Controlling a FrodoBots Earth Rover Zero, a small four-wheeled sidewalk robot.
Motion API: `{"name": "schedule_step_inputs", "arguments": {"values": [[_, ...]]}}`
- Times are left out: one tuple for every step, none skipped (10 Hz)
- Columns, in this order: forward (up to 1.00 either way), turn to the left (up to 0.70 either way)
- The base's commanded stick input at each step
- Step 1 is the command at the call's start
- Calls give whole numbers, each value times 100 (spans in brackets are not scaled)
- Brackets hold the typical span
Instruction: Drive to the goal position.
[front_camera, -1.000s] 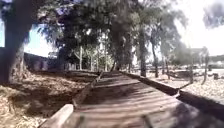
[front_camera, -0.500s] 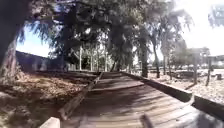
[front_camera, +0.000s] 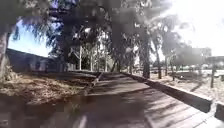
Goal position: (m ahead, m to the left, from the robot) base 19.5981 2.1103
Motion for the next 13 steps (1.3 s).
{"name": "schedule_step_inputs", "arguments": {"values": [[100,0],[100,0],[100,0],[100,0],[100,-24],[100,-40],[100,-31],[100,0],[100,0],[100,0],[100,0],[100,0],[100,0]]}}
